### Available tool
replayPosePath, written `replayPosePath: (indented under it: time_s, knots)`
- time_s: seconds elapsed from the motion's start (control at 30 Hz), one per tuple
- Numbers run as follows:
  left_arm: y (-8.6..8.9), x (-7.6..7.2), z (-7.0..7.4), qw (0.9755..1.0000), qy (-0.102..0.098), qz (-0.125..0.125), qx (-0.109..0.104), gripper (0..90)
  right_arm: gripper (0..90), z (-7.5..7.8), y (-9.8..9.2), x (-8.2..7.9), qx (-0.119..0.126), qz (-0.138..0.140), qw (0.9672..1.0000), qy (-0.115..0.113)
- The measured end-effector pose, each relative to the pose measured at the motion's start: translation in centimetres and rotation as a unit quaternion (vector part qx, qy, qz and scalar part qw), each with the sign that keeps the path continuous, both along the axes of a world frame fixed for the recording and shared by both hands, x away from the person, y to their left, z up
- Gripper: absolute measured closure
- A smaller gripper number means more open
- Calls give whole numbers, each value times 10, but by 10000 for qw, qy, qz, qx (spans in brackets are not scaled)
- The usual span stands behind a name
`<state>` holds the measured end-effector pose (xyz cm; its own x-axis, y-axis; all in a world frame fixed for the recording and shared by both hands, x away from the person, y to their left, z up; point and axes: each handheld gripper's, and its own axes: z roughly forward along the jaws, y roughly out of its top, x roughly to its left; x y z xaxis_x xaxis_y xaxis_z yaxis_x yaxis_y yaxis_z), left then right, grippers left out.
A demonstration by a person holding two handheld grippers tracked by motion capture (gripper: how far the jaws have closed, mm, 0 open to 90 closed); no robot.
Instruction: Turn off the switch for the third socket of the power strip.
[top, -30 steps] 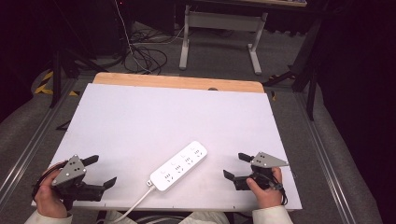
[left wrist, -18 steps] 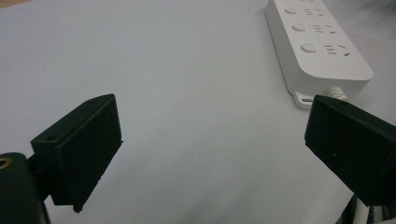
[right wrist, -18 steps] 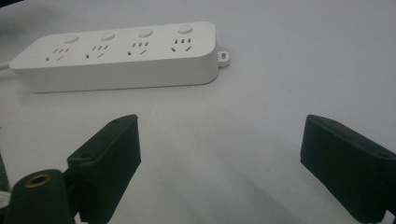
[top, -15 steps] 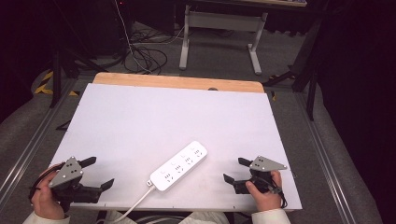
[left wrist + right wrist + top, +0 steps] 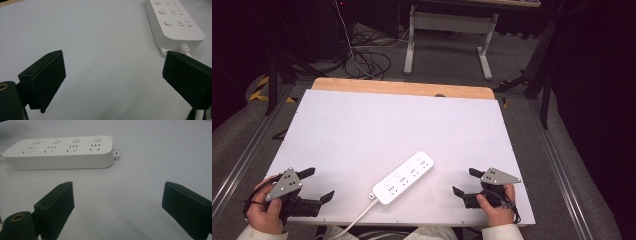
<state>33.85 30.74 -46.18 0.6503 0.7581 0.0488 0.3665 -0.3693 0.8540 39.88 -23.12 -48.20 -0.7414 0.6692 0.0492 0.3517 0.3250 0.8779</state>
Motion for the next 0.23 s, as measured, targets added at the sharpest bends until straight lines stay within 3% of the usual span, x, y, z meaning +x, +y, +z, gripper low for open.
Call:
replayPosePath:
  time_s: [0.23]
  knots:
    - [-1, 1, 1, 9997, -21, 207, -135, 51, 117, 0, -1, 0, -14, -47, 10000, -18]
